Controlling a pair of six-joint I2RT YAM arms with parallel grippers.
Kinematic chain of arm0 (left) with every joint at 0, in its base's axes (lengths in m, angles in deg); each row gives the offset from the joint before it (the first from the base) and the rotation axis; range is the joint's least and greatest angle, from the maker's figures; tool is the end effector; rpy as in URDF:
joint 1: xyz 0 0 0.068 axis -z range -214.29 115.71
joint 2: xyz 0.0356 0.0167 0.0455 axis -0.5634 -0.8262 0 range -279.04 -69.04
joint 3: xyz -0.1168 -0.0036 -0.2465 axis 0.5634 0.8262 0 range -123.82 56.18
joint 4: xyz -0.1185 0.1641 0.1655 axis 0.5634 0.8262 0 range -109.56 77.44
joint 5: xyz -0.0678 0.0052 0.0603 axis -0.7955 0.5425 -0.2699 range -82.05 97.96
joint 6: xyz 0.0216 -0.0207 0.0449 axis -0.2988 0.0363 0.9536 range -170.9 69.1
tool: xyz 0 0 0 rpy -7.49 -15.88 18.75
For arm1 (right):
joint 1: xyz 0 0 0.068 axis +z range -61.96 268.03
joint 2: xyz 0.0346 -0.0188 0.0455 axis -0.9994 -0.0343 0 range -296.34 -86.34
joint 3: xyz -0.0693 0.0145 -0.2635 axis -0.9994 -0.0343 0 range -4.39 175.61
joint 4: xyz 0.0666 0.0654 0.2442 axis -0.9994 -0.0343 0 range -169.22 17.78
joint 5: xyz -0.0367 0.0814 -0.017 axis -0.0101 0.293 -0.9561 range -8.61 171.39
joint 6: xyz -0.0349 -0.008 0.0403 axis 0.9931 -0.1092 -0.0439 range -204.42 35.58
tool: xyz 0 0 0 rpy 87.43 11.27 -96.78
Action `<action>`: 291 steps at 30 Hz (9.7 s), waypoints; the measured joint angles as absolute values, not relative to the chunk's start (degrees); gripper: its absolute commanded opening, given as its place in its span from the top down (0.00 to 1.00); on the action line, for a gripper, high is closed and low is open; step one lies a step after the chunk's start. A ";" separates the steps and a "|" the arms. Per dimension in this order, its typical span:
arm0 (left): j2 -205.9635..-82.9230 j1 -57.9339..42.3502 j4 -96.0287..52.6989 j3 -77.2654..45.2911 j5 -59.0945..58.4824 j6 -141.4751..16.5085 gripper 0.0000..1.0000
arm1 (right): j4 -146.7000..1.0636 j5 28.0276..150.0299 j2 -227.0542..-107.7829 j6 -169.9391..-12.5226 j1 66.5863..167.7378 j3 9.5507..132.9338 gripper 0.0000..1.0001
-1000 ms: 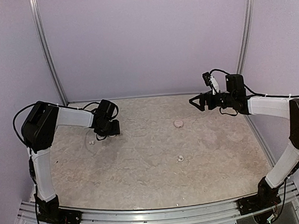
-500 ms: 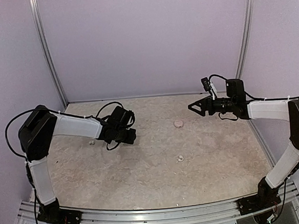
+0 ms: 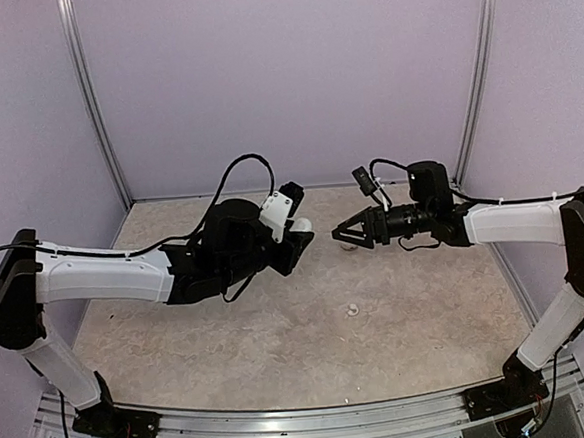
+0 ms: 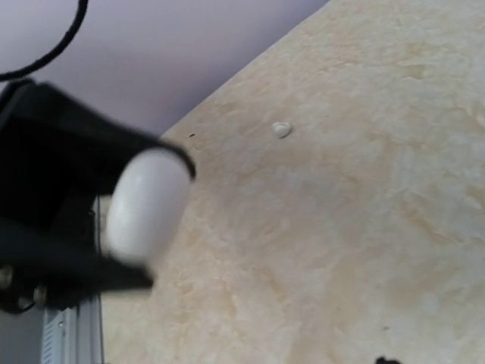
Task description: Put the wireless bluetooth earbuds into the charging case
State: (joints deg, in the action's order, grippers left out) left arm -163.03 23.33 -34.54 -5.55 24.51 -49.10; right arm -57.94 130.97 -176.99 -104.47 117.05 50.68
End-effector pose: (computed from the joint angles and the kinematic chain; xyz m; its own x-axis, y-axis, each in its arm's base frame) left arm 0.2125 -0.3162 0.2647 -0.1382 0.2741 -0.9517 0.6685 0.7348 0.1146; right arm 0.2907 0.1923 0.2485 -0.6189 -0.0889 -0.7804 -0.7692 0.2697 0.5793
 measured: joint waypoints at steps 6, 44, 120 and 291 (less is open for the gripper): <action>-163.03 26.63 -36.93 -4.96 25.56 -45.43 0.64 | -57.48 131.36 -176.97 -105.43 119.61 52.03 0.32; -162.92 30.20 -41.08 -3.00 32.27 -37.73 0.64 | -52.32 132.35 -176.55 -110.90 123.45 52.12 0.55; -138.23 35.40 -13.93 5.05 -2.22 -10.13 0.08 | -87.73 157.48 -183.42 -87.25 136.92 64.60 0.94; -140.24 31.38 -25.60 -0.44 -3.99 -31.05 0.62 | -48.74 121.09 -150.11 -76.69 140.39 39.55 0.92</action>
State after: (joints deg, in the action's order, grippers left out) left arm -140.24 31.38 -25.60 -0.44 -3.99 -31.05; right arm -48.74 121.09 -150.11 -76.69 140.39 39.55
